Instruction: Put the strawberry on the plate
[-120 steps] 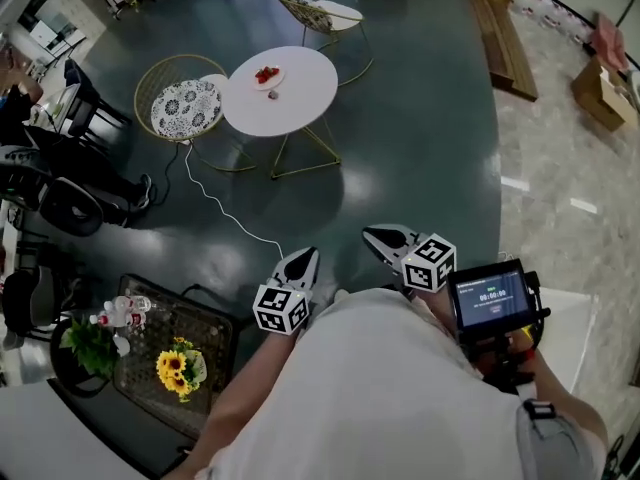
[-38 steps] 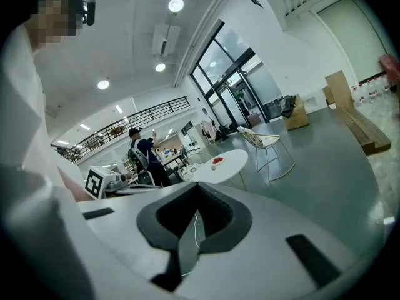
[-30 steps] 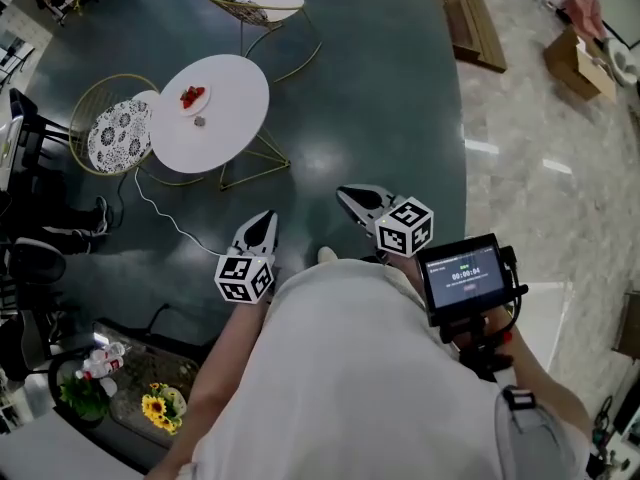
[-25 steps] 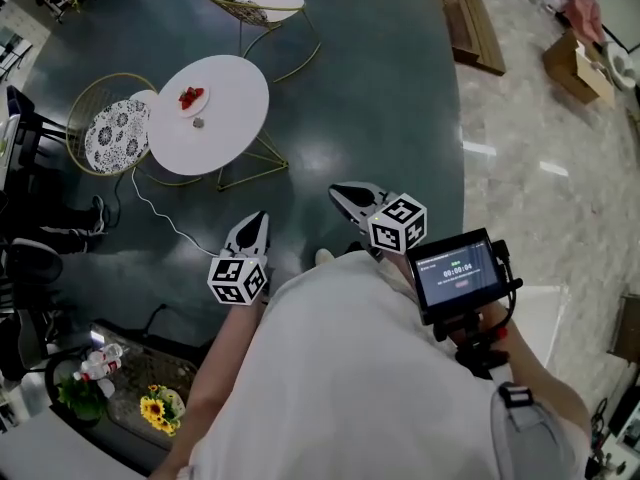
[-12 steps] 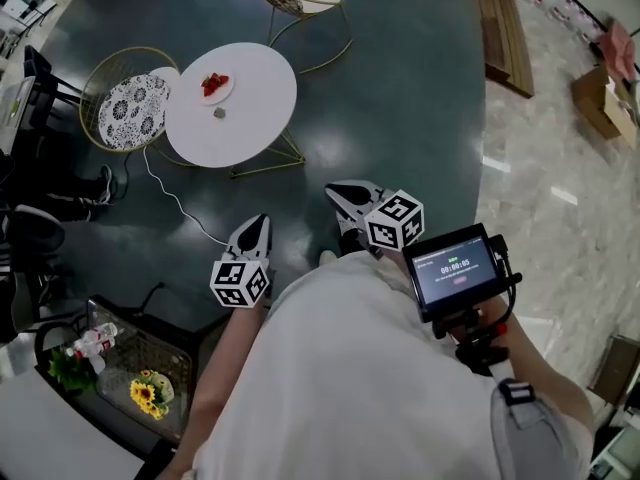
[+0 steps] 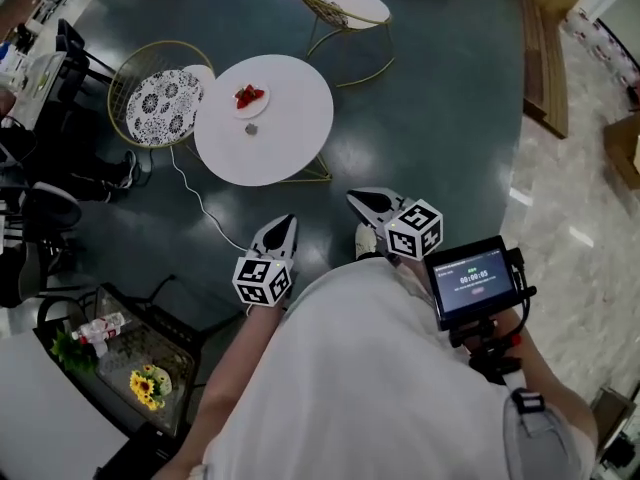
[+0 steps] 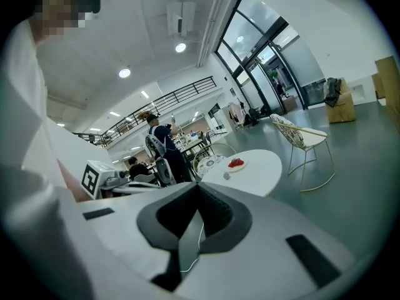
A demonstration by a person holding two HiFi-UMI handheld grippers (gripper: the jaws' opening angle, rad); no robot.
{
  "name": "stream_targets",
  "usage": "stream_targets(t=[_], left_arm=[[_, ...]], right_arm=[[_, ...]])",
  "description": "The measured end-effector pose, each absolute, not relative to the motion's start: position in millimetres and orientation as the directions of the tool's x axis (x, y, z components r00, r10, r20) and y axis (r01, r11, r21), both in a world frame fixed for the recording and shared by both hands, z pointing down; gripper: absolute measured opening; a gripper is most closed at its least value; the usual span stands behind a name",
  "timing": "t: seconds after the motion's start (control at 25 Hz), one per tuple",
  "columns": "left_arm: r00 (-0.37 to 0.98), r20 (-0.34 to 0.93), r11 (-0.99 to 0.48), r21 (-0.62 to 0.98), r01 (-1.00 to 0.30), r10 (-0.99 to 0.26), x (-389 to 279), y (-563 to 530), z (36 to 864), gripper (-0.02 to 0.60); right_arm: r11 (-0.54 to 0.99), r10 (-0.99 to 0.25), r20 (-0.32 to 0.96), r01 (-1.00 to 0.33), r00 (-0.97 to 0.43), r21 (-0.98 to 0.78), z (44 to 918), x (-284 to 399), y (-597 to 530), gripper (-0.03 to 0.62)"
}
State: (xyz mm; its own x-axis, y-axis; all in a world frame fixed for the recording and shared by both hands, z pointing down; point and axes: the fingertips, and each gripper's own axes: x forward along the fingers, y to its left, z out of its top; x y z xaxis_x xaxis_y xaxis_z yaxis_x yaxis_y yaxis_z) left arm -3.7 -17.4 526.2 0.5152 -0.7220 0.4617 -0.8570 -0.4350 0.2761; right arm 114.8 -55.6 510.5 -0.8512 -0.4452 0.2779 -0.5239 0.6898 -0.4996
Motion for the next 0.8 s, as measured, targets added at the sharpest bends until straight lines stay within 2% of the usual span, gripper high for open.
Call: stream_targets(t=[0.8], left_arm=[[0.407, 0.450, -0.330, 0.242, -0.912, -0.795, -30, -27, 514, 0.006]], right_arm=[[0.766, -0.341, 0.260, -0.428, -0.903, -0.480, 501, 93, -70, 0.006]])
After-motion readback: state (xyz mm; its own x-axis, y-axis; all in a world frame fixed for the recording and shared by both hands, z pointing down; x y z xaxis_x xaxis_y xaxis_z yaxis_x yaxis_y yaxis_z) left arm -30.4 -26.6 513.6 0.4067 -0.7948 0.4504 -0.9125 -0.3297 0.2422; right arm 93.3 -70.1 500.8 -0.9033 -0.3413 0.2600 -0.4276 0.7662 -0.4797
